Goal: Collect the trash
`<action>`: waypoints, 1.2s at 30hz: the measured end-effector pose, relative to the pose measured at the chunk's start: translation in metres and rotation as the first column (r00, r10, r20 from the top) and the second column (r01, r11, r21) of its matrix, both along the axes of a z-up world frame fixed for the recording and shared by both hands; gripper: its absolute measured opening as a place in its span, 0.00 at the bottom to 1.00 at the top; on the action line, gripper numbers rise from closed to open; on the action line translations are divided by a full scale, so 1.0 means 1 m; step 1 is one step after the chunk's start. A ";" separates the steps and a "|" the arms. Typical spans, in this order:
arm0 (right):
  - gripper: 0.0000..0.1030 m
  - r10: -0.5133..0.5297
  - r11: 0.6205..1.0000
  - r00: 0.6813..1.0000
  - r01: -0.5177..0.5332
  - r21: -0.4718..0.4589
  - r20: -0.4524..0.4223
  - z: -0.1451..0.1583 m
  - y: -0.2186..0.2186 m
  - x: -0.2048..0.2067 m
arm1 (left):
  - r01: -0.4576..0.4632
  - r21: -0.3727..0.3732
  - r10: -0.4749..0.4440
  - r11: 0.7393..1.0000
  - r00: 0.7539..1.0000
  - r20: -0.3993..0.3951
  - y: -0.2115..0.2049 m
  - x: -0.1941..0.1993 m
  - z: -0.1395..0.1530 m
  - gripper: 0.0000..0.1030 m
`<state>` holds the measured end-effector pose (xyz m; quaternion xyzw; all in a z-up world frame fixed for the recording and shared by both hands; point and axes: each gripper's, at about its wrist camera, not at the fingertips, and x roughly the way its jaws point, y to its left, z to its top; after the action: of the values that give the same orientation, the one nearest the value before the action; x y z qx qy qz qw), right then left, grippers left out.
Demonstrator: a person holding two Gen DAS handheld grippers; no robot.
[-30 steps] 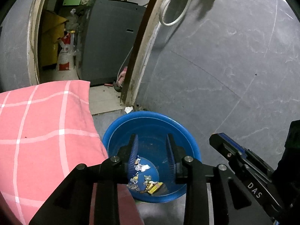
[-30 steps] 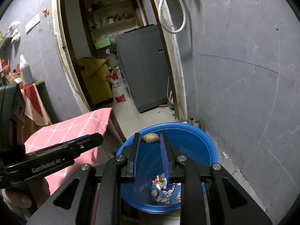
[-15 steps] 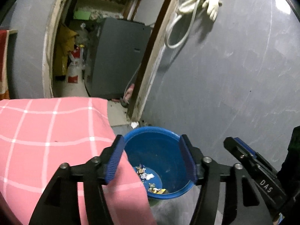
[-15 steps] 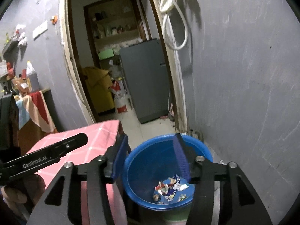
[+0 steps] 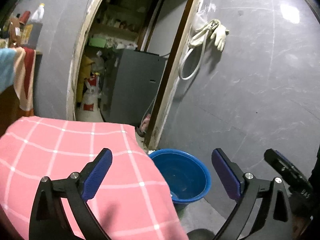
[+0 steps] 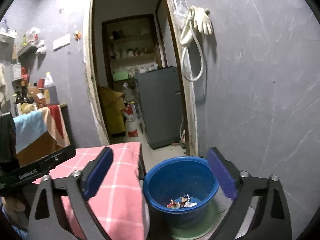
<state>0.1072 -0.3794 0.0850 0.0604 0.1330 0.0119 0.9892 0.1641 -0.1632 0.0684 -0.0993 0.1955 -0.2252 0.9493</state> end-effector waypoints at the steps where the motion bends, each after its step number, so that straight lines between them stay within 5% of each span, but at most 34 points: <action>1: 1.00 0.001 1.000 1.000 -0.001 -0.002 0.010 0.001 0.003 -0.006 | -0.005 0.011 0.005 1.000 1.000 0.010 0.002 -0.007 0.001 0.95; 18: 1.00 -0.020 1.000 0.992 0.020 0.000 0.123 -0.006 0.031 -0.094 | -0.087 0.086 0.075 0.992 0.989 0.129 0.028 -0.108 -0.011 0.98; 36: 1.00 -0.044 0.999 0.996 0.045 -0.020 0.074 -0.038 0.042 -0.117 | -0.140 0.116 0.124 0.983 0.983 0.132 0.036 -0.139 -0.040 0.98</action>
<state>-0.0094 -0.3371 0.0471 0.0521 0.0951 -0.0092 0.9941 0.0250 -0.1274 0.0287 -0.0381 0.1428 -0.1545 0.9769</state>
